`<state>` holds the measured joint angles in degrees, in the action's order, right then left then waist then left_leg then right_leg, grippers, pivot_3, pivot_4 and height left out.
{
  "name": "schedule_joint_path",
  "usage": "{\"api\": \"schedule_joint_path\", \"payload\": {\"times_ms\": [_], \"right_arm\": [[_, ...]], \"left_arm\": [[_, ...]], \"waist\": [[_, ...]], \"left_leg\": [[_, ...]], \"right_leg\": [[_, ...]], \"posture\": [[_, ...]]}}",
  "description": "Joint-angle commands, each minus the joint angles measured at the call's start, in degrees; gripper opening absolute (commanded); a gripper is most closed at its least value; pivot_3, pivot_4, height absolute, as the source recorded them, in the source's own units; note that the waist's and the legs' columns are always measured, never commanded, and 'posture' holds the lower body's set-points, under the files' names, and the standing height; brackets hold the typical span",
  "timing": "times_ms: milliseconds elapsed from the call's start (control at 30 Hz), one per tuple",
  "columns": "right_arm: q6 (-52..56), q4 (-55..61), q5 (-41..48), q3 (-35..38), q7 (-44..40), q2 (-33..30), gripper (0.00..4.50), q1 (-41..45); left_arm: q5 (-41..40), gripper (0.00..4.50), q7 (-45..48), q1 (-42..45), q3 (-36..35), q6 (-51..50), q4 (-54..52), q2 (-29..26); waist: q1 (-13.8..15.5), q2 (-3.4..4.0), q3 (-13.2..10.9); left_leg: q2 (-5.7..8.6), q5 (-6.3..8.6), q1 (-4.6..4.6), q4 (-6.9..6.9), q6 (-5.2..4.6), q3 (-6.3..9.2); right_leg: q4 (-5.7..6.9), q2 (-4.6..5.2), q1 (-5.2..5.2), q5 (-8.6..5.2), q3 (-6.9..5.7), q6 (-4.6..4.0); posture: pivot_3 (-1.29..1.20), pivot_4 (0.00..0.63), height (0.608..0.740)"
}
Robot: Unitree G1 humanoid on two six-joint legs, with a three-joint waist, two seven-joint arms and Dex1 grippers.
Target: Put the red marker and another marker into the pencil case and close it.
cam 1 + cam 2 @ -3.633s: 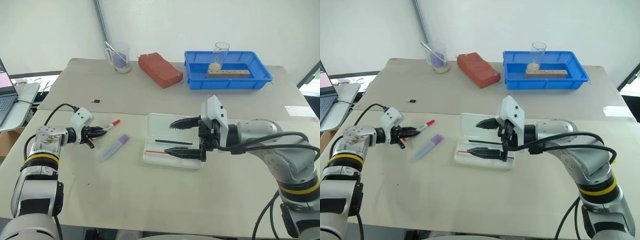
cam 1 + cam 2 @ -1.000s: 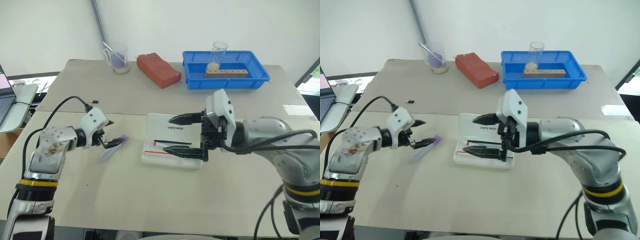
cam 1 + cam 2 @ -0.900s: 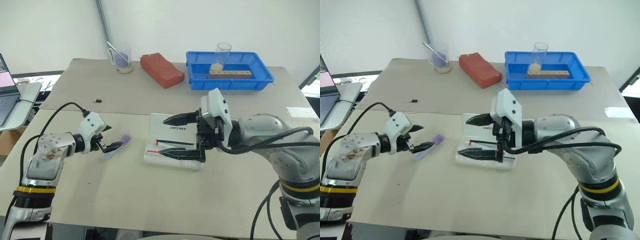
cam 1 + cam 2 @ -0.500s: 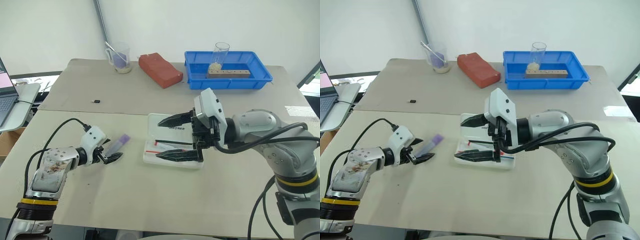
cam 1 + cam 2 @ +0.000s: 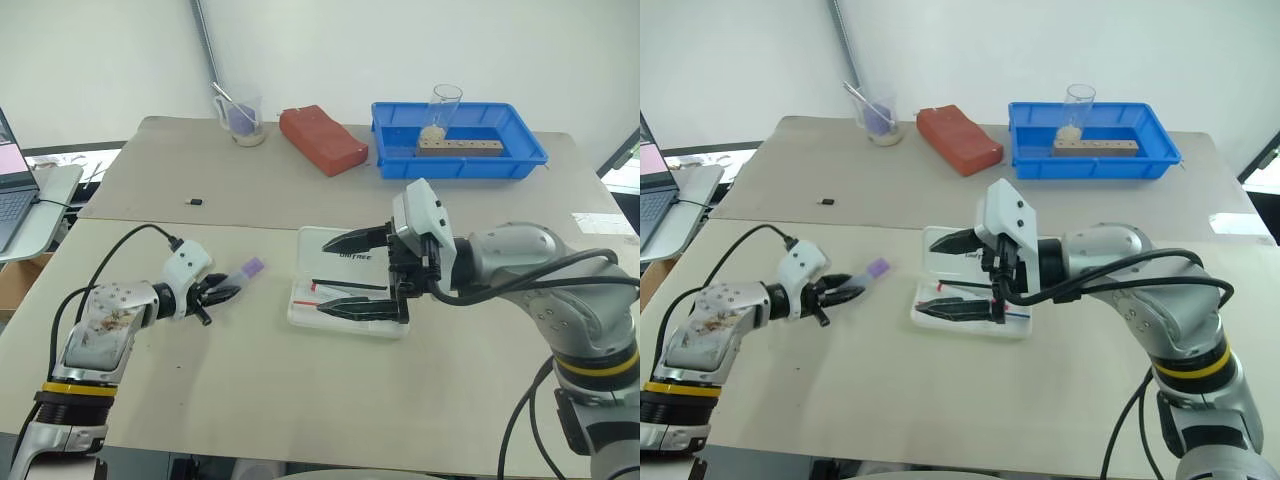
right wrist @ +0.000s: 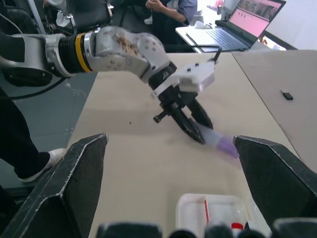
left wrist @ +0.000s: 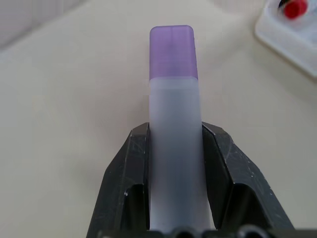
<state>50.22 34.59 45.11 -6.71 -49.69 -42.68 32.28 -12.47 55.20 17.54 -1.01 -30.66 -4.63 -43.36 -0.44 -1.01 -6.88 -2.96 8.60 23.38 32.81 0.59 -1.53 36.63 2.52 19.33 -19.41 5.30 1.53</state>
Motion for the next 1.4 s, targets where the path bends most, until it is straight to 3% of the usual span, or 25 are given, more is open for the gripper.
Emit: {"api": "schedule_joint_path", "payload": {"times_ms": [33, 267, 533, 933, 1267, 1400], "right_arm": [[-2.46, 2.91, -1.71, 4.49, -1.42, -4.5, 4.5, -4.9], [-2.96, 3.18, -2.36, 10.8, -1.85, -11.06, 4.5, -12.47], [-1.82, 4.74, -1.84, 13.22, 1.62, -11.45, 4.5, -16.08], [0.08, 8.24, 2.03, 16.49, 6.22, -11.49, 4.5, -19.67], [-0.98, 7.98, 1.57, 16.73, 6.23, -11.54, 4.5, -20.88], [-1.22, 7.75, 1.37, 16.22, 6.1, -11.43, 4.5, -20.45]], "left_arm": [[-1.68, 0.93, 6.39, 6.4, 1.66, 3.82, -5.52, -3.34], [0.5, 0.93, 14.94, 14.11, 13.96, 11.19, -7.72, -0.82], [7.04, 0.93, 17.3, 14.99, 23.46, 21.44, -0.05, 4.43], [10.18, 0.93, 16.01, 15.5, 24.82, 23.73, 4.62, 9.77], [11.14, 0.93, 15.47, 14.63, 24.69, 22.81, 4.57, 10.35], [10.79, 2.71, 15.74, 14.46, 24.45, 21.88, 3.87, 10.16]], "waist": [[0.04, -0.03, 0.01], [-0.59, 0.23, 0.11], [-0.46, 0.2, 0.05], [-0.29, 0.18, 0.04], [-0.23, 0.17, 0.04], [-0.3, 0.16, 0.03]], "left_leg": [[0.0, 0.0, 0.0, 0.0, 0.0, 0.0], [0.08, 0.0, -0.02, 0.0, -0.01, -0.13], [0.06, -0.01, 0.0, 0.03, -0.02, -0.03], [0.08, -0.02, 0.07, 0.12, -0.03, -0.02], [0.08, -0.02, 0.06, 0.11, -0.04, 0.0], [0.08, -0.02, 0.05, 0.12, -0.04, 0.0]], "right_leg": [[-0.02, 0.02, -0.04, 0.0, 0.02, 0.0], [-0.32, -0.09, -0.16, 0.01, 0.17, 0.01], [-0.36, -0.27, -0.17, 0.02, 0.24, 0.03], [-0.41, -0.24, -0.21, 0.05, 0.22, 0.12], [-0.41, -0.25, -0.22, 0.05, 0.21, 0.13], [-0.41, -0.25, -0.23, 0.05, 0.21, 0.14]], "posture": [[0.0, 0.15, 0.74], [0.0, 0.15, 0.74], [0.0, 0.15, 0.74], [0.0, 0.15, 0.74], [0.0, 0.15, 0.74], [0.0, 0.15, 0.74]]}}
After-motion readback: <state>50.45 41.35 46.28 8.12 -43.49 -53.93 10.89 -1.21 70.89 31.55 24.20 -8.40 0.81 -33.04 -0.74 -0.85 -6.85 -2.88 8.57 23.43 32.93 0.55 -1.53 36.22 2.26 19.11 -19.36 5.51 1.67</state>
